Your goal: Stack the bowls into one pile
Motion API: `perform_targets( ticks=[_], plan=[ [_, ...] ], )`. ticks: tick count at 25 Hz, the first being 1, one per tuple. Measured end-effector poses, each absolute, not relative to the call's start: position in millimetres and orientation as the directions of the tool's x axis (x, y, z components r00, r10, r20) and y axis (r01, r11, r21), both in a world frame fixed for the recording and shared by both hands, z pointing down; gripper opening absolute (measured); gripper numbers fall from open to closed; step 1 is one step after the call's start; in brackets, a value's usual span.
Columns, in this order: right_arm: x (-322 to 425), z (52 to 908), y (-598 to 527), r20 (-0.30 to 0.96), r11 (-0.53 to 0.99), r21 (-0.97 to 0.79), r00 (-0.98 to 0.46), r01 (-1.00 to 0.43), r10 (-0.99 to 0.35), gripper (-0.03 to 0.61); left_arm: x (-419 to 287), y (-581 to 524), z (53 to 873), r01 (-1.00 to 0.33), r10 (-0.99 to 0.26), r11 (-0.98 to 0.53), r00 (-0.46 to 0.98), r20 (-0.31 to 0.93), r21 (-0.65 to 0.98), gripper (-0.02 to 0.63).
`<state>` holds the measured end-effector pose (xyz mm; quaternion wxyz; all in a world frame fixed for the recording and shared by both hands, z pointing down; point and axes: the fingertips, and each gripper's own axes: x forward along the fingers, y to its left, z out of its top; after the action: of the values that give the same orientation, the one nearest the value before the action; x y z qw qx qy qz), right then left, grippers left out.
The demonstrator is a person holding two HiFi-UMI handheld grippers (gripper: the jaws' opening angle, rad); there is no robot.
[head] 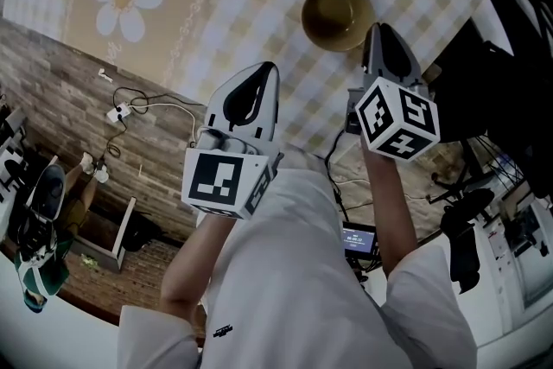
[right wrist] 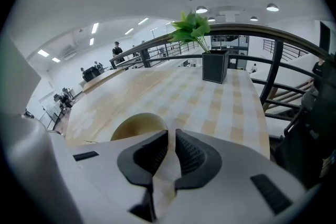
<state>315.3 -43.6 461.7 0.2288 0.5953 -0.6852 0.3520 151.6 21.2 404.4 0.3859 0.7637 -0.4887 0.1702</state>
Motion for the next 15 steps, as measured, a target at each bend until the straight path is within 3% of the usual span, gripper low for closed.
perform_targets(
  ticks=[15],
  plan=[
    [305.9, 395.0, -7.7, 0.6, 0.045, -0.213, -0.167, -0.976, -0.783, 0.038, 138.4, 45.9, 370.9, -0.857, -0.64, -0.296, 0.505, 0.579, 0.421, 0.021]
  ],
)
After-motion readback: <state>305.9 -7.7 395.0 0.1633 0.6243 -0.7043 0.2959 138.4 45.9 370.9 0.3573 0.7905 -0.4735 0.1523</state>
